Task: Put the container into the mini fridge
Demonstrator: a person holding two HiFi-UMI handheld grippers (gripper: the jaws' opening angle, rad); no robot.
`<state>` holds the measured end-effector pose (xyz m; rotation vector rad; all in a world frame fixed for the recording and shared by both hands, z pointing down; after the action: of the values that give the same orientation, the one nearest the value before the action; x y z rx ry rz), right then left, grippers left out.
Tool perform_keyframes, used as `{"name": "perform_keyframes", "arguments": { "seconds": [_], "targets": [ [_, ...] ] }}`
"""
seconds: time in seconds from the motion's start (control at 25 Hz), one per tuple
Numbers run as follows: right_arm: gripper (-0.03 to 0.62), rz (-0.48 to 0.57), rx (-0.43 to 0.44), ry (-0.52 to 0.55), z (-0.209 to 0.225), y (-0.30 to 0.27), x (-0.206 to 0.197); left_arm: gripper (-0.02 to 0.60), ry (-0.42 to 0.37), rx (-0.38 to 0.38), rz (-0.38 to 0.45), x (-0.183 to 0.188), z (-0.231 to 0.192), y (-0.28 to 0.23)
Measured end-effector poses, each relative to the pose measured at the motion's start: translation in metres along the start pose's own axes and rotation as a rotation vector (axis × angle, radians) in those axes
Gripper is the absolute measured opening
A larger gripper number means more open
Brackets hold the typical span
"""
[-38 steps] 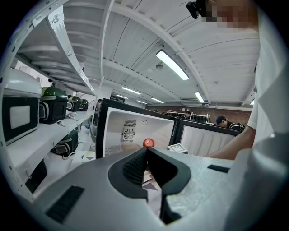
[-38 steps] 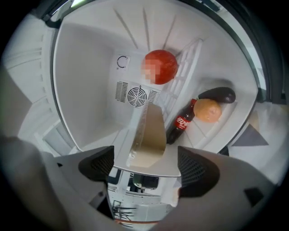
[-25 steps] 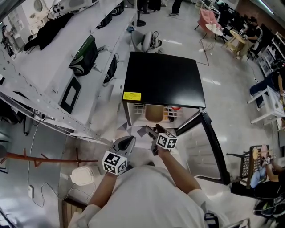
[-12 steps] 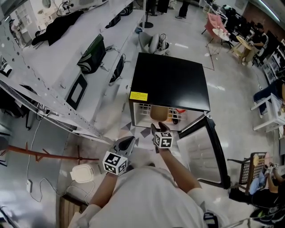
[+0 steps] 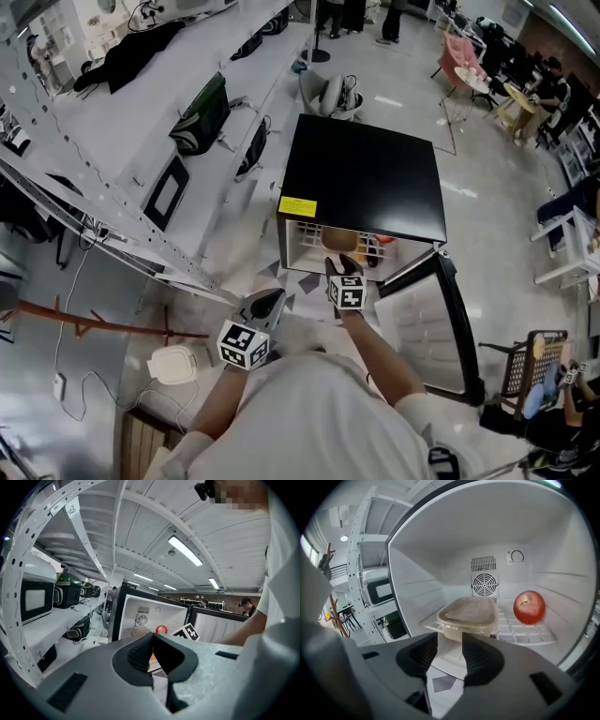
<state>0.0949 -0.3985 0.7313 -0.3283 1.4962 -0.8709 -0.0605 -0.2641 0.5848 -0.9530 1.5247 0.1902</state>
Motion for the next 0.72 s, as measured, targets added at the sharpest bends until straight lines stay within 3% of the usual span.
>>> {"name": "perform_keyframes", "arguments": {
  "seconds": [0.16, 0.72],
  "targets": [
    [0.168, -0.005, -0.013, 0.039, 0.002, -0.001, 0.003, 0.005, -0.009, -0.008, -0.006, 0.002, 0.000, 0.000],
    [0.151, 0.026, -0.017, 0.019, -0.011, 0.026, 0.008, 0.005, -0.016, -0.042, -0.023, -0.006, -0.007, 0.017]
  ]
}}
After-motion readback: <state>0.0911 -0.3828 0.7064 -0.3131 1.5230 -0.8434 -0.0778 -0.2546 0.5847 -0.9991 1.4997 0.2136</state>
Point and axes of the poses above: the fingertips, and each gripper's own axes: y backward along the fingers, z to its right, x out of its top, the point moved 1 cm from there along y, backward along the fingers, and after that the axes turned 12 degrees about -z, right-handed, at the moved point
